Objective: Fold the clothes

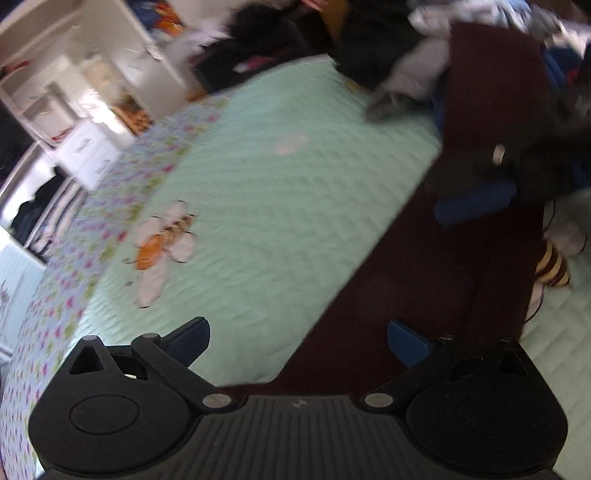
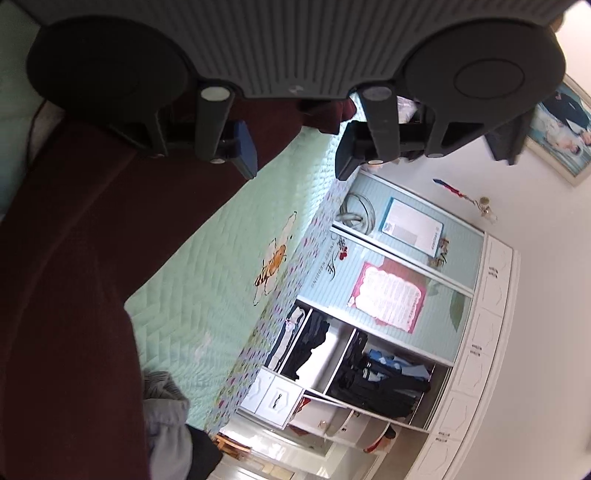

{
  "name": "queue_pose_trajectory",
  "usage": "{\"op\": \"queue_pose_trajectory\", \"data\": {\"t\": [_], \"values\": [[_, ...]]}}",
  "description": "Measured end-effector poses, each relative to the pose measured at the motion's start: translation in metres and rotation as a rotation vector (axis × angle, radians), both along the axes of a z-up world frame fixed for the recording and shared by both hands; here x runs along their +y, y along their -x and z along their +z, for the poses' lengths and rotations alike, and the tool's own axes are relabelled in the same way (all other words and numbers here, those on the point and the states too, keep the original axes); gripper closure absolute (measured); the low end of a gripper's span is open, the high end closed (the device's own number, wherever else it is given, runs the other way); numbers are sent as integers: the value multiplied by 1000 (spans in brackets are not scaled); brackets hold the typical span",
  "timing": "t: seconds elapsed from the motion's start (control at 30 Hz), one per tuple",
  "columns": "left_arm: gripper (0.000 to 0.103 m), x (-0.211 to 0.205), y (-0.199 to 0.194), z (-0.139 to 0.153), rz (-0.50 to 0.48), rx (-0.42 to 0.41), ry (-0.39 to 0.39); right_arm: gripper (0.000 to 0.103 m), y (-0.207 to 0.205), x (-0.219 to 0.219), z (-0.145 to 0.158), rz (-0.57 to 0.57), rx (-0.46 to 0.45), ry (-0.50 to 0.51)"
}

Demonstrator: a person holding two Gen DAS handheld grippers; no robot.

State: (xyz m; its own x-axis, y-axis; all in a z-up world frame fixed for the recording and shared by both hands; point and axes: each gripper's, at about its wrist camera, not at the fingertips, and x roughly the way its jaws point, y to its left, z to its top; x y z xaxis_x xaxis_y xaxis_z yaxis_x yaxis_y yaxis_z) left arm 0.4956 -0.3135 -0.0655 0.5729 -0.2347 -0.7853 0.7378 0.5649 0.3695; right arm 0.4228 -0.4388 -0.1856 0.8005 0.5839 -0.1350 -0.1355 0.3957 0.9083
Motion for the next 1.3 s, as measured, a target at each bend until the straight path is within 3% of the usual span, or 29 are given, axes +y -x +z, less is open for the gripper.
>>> {"op": "queue_pose_trajectory", "data": {"t": [0.07,0.2,0.23,0.33,0.4,0.5,0.6,0.67,0.9,0.97,1.07,1.13,1.2,1.3], "values": [[1,1,-14,-11,-9,86,12,54,1,-1,-1,-2,3,-5],[2,19,-45,-26,73,312,159,53,0,-1,-2,-2,8,-2],[2,21,-47,-29,74,336,177,53,0,-2,-3,-2,9,-6],[18,23,-43,-26,46,349,210,52,-2,-5,-6,-7,17,-35],[48,21,-31,-22,5,324,211,52,-3,-7,-10,-14,23,-59],[76,15,-16,-18,-46,299,190,52,-2,-6,-10,-16,24,-56],[91,4,-9,-16,-71,247,140,52,-2,-4,-10,-16,22,-37],[95,-7,-6,-16,-80,191,100,52,-2,-4,-10,-16,20,-35],[97,-27,-10,-22,-65,31,73,53,-5,-1,-8,-4,29,36],[103,-35,-15,-24,-23,-62,72,53,-5,2,-5,-3,29,75],[103,-39,-28,-21,46,-81,148,53,-4,5,-3,-2,30,109],[95,-38,-24,-11,80,-147,179,53,-4,5,-3,-1,30,110],[71,-27,-18,5,150,-203,219,52,-3,5,-1,-2,22,110],[49,12,-5,24,322,-165,326,40,2,7,7,0,-39,113]]}}
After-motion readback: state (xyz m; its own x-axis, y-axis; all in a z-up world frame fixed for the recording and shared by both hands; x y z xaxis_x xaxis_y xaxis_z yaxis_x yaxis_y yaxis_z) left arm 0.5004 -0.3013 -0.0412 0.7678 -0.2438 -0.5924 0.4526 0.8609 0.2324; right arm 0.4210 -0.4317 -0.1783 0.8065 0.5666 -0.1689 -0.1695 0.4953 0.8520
